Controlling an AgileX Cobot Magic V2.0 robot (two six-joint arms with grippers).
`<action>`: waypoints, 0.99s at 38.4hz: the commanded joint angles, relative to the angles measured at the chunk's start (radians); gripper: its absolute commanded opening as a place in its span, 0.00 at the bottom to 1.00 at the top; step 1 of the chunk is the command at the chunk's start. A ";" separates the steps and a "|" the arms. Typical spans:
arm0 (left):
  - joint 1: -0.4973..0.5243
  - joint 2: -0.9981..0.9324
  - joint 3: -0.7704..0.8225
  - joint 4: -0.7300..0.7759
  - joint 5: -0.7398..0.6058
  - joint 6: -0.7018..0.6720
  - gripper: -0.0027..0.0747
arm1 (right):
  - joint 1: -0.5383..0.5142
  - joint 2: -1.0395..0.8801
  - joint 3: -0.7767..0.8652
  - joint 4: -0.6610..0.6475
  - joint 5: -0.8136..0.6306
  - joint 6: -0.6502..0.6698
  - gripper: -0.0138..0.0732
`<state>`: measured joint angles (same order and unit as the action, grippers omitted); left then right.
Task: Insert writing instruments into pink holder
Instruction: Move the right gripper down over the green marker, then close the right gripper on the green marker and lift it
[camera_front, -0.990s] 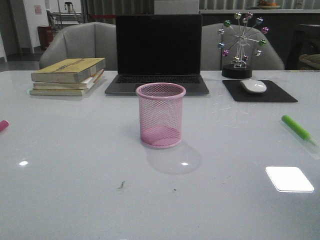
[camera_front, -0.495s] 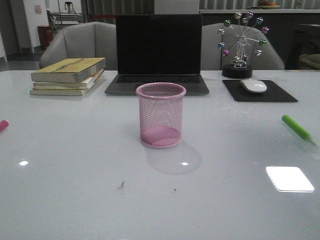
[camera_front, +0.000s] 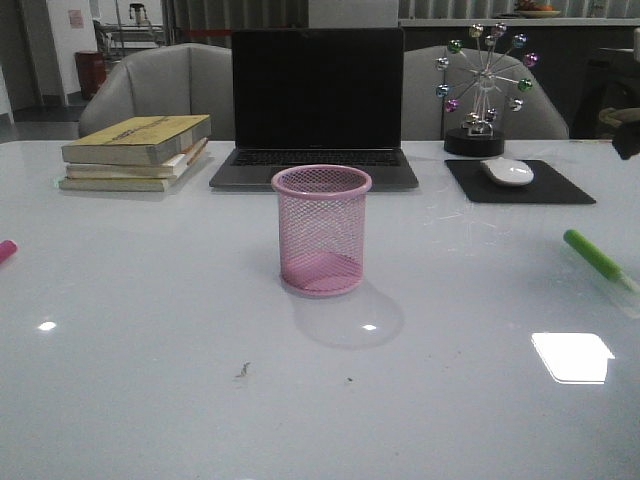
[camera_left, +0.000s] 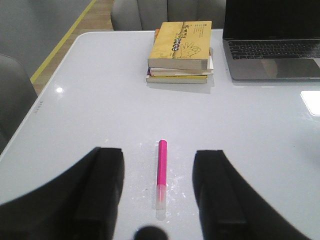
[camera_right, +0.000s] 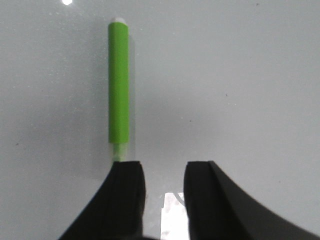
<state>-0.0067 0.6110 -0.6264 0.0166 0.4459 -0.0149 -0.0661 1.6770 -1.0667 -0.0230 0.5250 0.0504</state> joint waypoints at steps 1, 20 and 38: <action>-0.006 0.007 -0.031 -0.006 -0.082 -0.003 0.54 | -0.007 -0.002 -0.035 -0.003 -0.082 0.006 0.55; -0.006 0.007 -0.031 -0.006 -0.082 -0.003 0.54 | -0.004 0.118 -0.147 0.061 -0.110 -0.002 0.56; -0.006 0.007 -0.031 -0.006 -0.082 -0.003 0.54 | -0.002 0.163 -0.187 0.164 -0.055 -0.098 0.56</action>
<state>-0.0067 0.6110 -0.6264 0.0166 0.4459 -0.0149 -0.0677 1.8832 -1.2233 0.1160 0.4992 -0.0168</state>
